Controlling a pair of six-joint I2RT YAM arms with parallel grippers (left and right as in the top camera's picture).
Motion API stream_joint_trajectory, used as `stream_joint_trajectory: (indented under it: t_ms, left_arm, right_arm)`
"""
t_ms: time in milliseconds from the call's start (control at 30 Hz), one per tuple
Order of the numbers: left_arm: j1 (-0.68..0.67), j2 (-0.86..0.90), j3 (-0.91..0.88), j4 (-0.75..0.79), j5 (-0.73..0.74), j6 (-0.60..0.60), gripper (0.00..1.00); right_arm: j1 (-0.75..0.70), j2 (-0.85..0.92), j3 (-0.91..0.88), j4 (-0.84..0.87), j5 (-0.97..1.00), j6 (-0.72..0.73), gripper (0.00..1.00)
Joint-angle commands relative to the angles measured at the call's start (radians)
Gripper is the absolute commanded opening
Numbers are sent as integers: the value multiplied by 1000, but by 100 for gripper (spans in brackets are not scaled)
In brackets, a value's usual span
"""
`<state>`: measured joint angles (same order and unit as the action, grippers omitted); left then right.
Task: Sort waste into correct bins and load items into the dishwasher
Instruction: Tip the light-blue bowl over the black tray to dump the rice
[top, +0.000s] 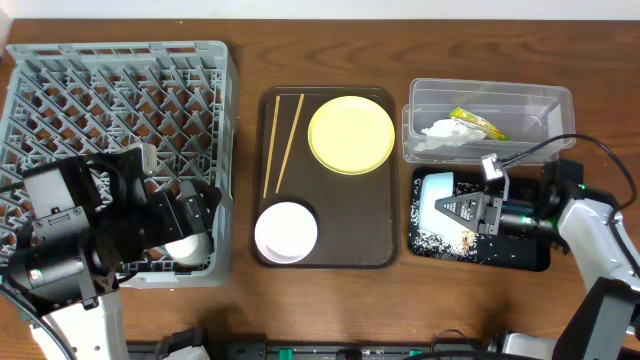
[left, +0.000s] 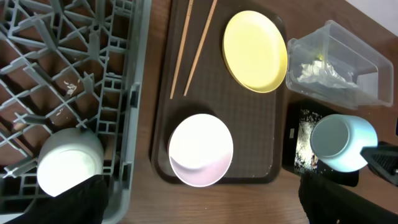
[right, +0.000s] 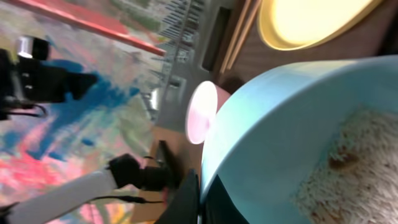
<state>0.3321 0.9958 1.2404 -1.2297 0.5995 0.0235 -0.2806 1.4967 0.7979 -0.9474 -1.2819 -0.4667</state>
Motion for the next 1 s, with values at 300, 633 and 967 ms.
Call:
stream_joint_trajectory:
  t_ms: [300,633,967]
  left_arm:
    - [3,4,11,1,10,10,98]
    - [3,4,11,0,10,10,98]
    - [3,4,11,0,10,10,98]
  right_arm:
    - [-22,-6,-3,13,-69,13,1]
    - [-47,-4,-3,76,-22,218,1]
    - [-10,-39,5,-39,-99,13,1]
